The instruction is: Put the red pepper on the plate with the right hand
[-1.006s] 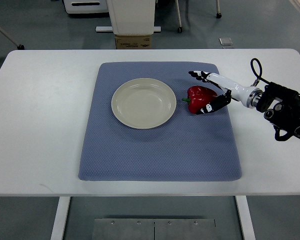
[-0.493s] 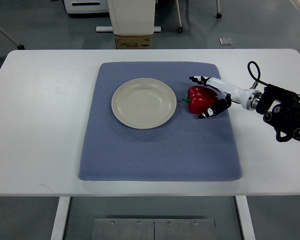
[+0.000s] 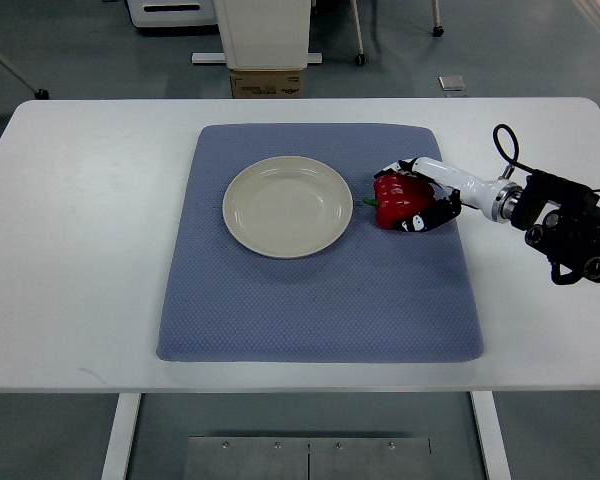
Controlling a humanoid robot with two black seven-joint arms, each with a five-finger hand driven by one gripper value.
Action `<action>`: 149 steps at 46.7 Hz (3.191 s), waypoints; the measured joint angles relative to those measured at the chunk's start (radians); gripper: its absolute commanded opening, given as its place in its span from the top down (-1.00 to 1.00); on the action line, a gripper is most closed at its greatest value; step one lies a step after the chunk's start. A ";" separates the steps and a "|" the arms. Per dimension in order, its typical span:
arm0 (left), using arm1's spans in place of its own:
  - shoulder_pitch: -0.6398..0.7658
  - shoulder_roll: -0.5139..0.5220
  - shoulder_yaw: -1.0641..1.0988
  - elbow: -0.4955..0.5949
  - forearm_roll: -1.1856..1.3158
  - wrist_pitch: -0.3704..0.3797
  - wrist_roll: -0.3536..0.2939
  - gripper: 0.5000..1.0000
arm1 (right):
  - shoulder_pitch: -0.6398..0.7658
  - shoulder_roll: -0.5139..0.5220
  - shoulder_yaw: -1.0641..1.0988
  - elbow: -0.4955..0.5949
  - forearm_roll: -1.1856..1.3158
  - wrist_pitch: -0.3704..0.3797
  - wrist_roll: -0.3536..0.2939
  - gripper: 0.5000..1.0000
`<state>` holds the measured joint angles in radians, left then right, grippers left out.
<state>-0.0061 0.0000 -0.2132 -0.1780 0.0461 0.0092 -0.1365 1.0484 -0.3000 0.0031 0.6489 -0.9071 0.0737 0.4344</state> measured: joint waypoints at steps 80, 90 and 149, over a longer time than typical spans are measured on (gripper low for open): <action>0.000 0.000 0.000 0.000 0.000 0.000 0.000 -1.00 | 0.085 0.300 0.041 0.008 0.034 -0.014 -0.192 1.00; 0.000 0.000 0.000 0.000 0.000 0.000 0.000 -1.00 | 0.067 0.300 0.042 0.008 0.036 -0.032 -0.194 1.00; 0.000 0.000 0.000 0.000 0.000 0.000 0.000 -1.00 | 0.050 0.243 0.261 0.008 0.213 -0.072 -0.202 -0.97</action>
<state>-0.0060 0.0000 -0.2132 -0.1775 0.0460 0.0092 -0.1367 1.0985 -0.0573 0.2644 0.6565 -0.6944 0.0016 0.2321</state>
